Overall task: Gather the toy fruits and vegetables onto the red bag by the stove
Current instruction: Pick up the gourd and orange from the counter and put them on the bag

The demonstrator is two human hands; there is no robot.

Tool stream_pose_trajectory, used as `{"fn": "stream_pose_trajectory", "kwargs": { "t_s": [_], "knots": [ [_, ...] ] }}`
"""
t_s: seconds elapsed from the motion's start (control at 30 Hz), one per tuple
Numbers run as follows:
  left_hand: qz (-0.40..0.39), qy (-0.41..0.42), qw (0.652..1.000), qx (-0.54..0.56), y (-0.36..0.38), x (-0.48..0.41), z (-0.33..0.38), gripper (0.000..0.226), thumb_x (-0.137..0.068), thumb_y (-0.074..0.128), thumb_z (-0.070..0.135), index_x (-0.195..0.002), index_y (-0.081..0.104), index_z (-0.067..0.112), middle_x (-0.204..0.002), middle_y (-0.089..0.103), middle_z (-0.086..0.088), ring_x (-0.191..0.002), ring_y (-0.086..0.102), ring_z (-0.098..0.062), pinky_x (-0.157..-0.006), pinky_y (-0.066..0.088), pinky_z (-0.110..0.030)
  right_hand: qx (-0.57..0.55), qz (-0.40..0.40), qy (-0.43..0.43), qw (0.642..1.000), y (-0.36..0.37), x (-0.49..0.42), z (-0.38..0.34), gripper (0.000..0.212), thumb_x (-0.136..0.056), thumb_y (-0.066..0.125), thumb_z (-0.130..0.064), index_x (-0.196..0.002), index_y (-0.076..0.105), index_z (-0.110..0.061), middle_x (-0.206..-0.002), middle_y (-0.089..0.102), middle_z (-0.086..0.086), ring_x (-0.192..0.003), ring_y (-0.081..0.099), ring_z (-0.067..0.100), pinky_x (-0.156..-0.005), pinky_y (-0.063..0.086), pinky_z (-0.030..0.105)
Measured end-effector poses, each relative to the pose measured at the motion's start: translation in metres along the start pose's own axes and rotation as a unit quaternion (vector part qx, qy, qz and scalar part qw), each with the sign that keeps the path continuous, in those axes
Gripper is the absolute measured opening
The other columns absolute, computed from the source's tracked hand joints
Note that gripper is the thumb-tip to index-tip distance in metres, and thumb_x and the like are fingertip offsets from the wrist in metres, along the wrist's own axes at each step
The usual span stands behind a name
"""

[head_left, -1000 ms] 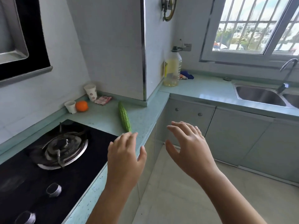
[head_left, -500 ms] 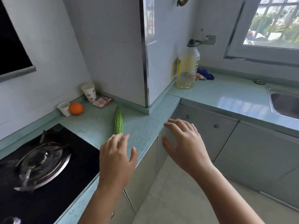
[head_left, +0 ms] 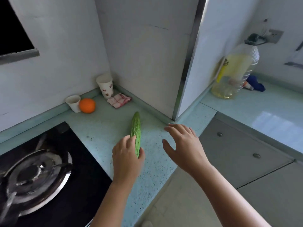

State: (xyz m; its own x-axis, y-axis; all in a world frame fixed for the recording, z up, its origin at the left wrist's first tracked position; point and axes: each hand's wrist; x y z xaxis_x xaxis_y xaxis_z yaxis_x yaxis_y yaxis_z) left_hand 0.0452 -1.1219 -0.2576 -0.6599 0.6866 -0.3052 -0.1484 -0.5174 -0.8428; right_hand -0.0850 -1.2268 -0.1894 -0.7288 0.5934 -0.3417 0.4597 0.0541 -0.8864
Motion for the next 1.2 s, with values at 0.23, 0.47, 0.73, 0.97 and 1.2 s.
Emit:
{"fn": "stream_pose_trajectory", "kwargs": {
  "t_s": [0.23,0.47,0.73,0.97,1.2],
  "knots": [
    [-0.073,-0.088,0.993,0.031,0.062,-0.044,-0.033,0.051,-0.083,0.062,0.026,-0.129,0.047,0.007,-0.129,0.050,-0.015,-0.117,0.047,-0.030,-0.095,0.040,-0.041,-0.015,-0.091,-0.001,0.996,0.064,-0.054,0.014,0.035,-0.084,0.058,-0.030,-0.114,0.059,-0.012,-0.116,0.062,0.005,-0.109,0.054,0.028,-0.094,0.040,0.042],
    [-0.155,-0.148,0.977,-0.016,0.103,-0.054,-0.046,0.065,-0.086,0.056,0.037,-0.140,0.026,0.017,-0.139,0.033,-0.008,-0.118,0.041,-0.022,-0.090,0.040,-0.029,-0.023,-0.155,-0.003,0.988,0.102,-0.079,0.026,0.038,-0.087,0.054,-0.032,-0.120,0.055,-0.015,-0.123,0.058,0.002,-0.116,0.049,0.023,-0.099,0.036,0.038],
    [-0.168,-0.233,0.958,0.014,0.114,-0.064,-0.052,0.071,-0.086,0.057,0.032,-0.144,0.015,0.031,-0.128,0.039,-0.004,-0.100,0.050,-0.016,-0.073,0.045,-0.021,-0.047,-0.199,-0.036,0.978,0.125,-0.112,0.034,0.037,-0.088,0.053,-0.031,-0.122,0.054,-0.015,-0.124,0.057,0.001,-0.115,0.049,0.022,-0.098,0.035,0.035],
    [-0.110,-0.331,0.925,0.153,0.095,-0.079,-0.063,0.068,-0.084,0.060,0.027,-0.141,0.023,0.033,-0.125,0.043,-0.003,-0.088,0.048,-0.009,-0.059,0.038,-0.010,-0.070,-0.218,-0.081,0.970,0.137,-0.155,0.028,0.037,-0.087,0.054,-0.029,-0.121,0.055,-0.014,-0.124,0.058,0.003,-0.115,0.050,0.025,-0.096,0.036,0.037],
    [0.029,-0.398,0.881,0.254,0.056,-0.087,-0.088,0.066,-0.082,0.065,0.021,-0.139,0.032,0.029,-0.118,0.040,0.010,-0.103,0.043,-0.002,-0.079,0.033,-0.010,-0.099,-0.251,-0.151,0.951,0.161,-0.202,0.001,0.038,-0.088,0.053,-0.027,-0.122,0.053,-0.012,-0.125,0.056,0.005,-0.116,0.048,0.026,-0.095,0.036,0.037]
  ]
}}
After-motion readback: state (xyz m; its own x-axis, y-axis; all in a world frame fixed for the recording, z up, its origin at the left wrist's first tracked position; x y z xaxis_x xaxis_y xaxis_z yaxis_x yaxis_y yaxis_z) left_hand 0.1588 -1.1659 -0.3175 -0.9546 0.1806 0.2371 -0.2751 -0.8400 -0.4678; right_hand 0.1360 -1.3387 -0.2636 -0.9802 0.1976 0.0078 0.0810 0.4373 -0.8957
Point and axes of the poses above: each hand's wrist, its own x-axis away from the middle knuckle, its own y-axis out of the palm, z = x × y
